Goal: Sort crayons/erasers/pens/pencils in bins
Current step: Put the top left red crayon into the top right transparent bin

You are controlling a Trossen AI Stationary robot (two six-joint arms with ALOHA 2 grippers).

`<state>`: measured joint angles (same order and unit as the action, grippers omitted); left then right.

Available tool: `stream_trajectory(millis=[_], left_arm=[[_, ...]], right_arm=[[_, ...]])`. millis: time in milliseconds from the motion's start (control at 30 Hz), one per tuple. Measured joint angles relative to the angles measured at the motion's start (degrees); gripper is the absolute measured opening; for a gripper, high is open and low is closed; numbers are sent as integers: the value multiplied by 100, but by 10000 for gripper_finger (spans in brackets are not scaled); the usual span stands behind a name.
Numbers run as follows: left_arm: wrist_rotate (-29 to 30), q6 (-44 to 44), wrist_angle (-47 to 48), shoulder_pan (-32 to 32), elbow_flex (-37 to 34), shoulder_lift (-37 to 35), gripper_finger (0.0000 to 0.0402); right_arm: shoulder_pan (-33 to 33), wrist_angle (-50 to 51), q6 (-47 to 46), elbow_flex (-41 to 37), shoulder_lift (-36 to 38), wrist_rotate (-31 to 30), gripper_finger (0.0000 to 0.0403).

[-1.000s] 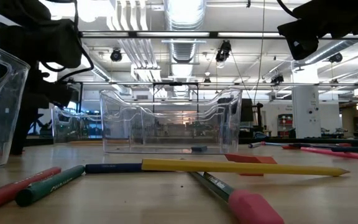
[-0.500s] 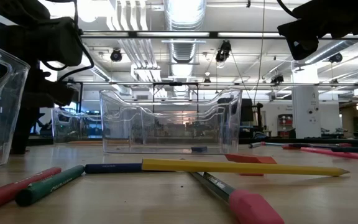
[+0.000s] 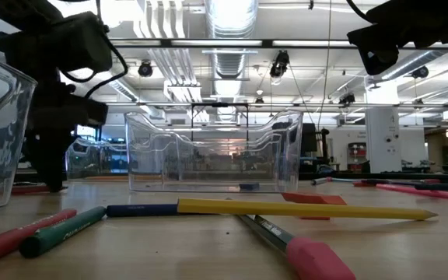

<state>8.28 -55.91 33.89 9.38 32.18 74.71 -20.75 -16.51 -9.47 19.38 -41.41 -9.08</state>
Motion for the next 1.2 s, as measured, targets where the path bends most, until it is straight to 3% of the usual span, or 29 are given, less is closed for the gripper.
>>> stream_trajectory(millis=[633,933,1200], left_arm=[[719,566,20,-4,4,-1898,11],[895,1154,34,-122,279,-2141,11],[985,2082,102,-698,920,-2056,11]], right_arm=[[0,-4,2,0,2,-4,173],[0,-4,2,0,1,-7,173],[0,-6,8,0,2,-9,173]])
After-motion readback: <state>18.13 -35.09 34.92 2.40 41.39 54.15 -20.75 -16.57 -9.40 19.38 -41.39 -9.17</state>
